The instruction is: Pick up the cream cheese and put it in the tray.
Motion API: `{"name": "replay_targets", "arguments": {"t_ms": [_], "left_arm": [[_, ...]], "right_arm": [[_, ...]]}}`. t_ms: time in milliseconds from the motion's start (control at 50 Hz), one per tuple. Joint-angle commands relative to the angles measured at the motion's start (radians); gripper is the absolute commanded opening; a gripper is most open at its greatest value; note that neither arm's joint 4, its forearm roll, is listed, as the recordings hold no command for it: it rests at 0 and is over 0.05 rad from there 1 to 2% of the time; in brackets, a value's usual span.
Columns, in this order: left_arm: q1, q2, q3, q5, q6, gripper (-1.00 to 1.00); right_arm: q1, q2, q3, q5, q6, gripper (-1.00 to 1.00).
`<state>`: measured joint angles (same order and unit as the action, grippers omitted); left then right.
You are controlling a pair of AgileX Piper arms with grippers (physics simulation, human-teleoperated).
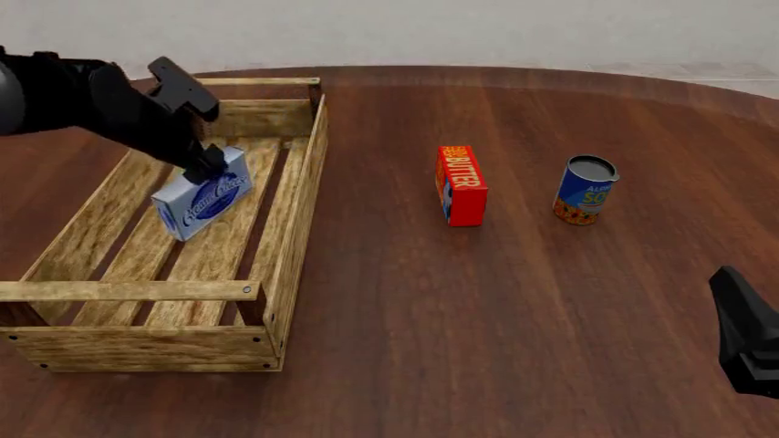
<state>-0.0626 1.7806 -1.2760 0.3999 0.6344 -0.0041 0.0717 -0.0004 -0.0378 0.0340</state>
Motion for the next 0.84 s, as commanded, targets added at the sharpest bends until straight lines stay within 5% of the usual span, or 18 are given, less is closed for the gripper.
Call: {"name": "replay_targets", "arguments": {"t_ms": [20,340,480,640,680,780,840], "left_arm": [[-0.015,-0.082,0.023,0.022,-0.007,1.00],[-0.013,-0.209,0.120,-0.031,-0.044,1.00],[-0.029,-0.322,0.209,-0.094,-0.125,1.00],[-0.025,-0.453,0.399,-0.252,-0.179,1.00],[-0.046,-0.510,0.454,-0.272,-0.239,1.00],[-0.011,-0.609,0.572,-0.356,-0.235,1.00],[0.000,-0.698,0.630,-0.385,-0.307,1.00]], "right_arm": [[0.000,0.001,0.000,0.000,0.000,1.00],[-0.001,0.000,0.000,0.000,0.003,1.00],[-0.001,0.000,0.000,0.000,0.000,1.00],[-0.001,0.000,0.000,0.000,0.001,1.00],[-0.001,0.001,0.000,-0.001,0.002,1.00],[-0.001,-0.001,0.000,0.001,0.002,1.00],[-0.001,-0.002,0.000,0.002,0.002,1.00]]}}
